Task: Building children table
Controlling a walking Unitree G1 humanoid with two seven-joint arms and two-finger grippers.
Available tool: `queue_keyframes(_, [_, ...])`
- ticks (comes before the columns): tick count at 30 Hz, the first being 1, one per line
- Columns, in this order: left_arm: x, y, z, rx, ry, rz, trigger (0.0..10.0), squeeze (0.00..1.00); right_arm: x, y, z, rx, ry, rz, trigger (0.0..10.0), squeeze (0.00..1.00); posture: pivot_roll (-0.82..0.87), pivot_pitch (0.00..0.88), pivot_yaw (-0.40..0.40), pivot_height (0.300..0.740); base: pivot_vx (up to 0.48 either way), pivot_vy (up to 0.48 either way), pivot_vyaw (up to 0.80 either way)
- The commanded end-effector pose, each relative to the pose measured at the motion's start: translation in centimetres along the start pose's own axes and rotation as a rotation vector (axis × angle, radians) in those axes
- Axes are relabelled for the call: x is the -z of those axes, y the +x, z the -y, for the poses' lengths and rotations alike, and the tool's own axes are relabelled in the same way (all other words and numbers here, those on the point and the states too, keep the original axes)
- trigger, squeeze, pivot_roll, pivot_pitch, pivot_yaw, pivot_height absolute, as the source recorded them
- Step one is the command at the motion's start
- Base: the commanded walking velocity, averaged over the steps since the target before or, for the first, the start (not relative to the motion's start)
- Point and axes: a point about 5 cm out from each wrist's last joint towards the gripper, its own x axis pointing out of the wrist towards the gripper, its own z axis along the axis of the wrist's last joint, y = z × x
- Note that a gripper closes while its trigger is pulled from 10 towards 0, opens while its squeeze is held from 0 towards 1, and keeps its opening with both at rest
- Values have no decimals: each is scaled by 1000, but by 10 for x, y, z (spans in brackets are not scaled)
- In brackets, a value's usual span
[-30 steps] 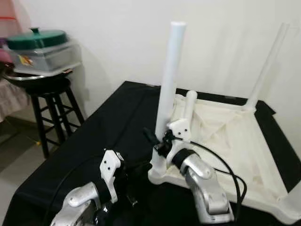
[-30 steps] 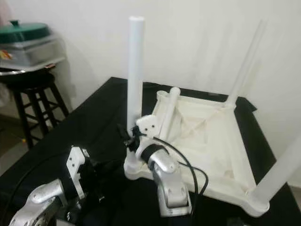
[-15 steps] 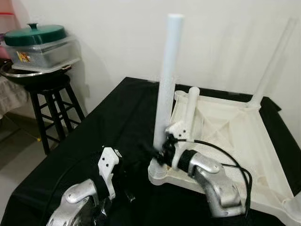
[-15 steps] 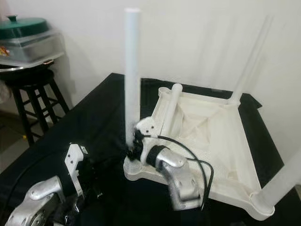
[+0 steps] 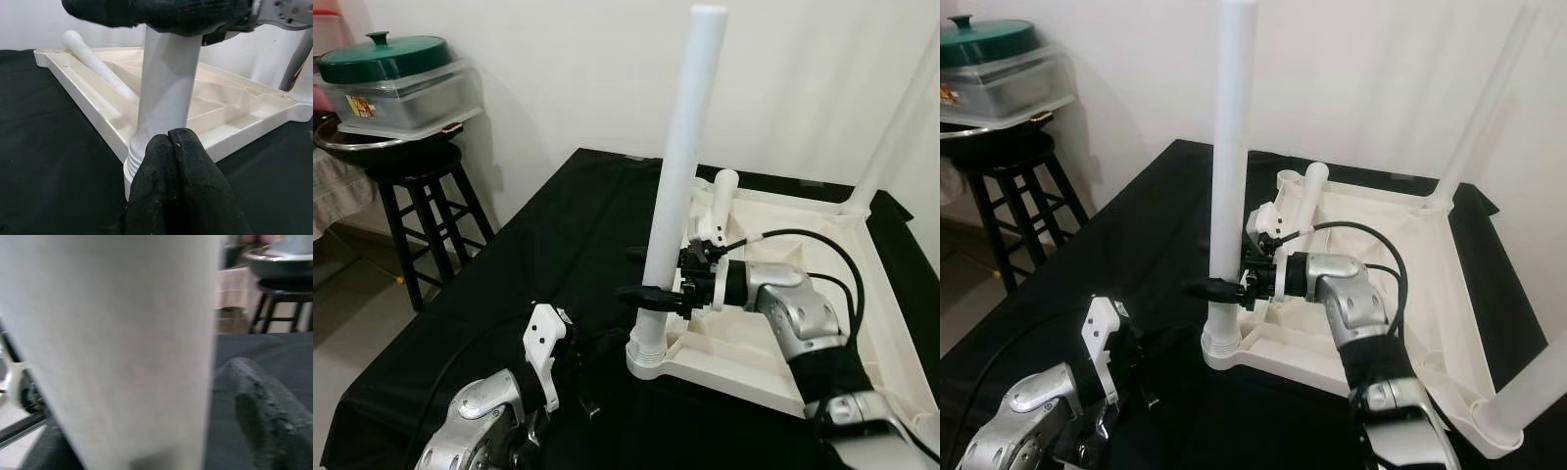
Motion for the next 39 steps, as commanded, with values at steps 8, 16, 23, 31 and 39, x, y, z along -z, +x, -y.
queue_keyframes(8, [3,-1,3,14,-16,-2,10000,0,13,-6,6,-75,84,13,0,0,13,0,-59,740,0,0,0])
queue_keyframes(16, [4,-1,5,22,-24,-4,10000,0,20,-14,1,-49,67,74,0,0,-9,0,-54,740,0,0,0])
queue_keyframes(23, [4,-1,5,22,-32,1,10000,0,22,-21,-6,5,34,123,0,0,-26,0,-48,740,0,0,0])
queue_keyframes(31, [5,-2,4,24,-47,4,10000,0,57,6,-46,793,125,107,0,0,-80,0,-40,740,0,0,0])
queue_keyframes(39, [5,-1,3,28,-46,0,10000,0,66,5,-46,966,132,17,0,0,-59,0,-56,740,0,0,0])
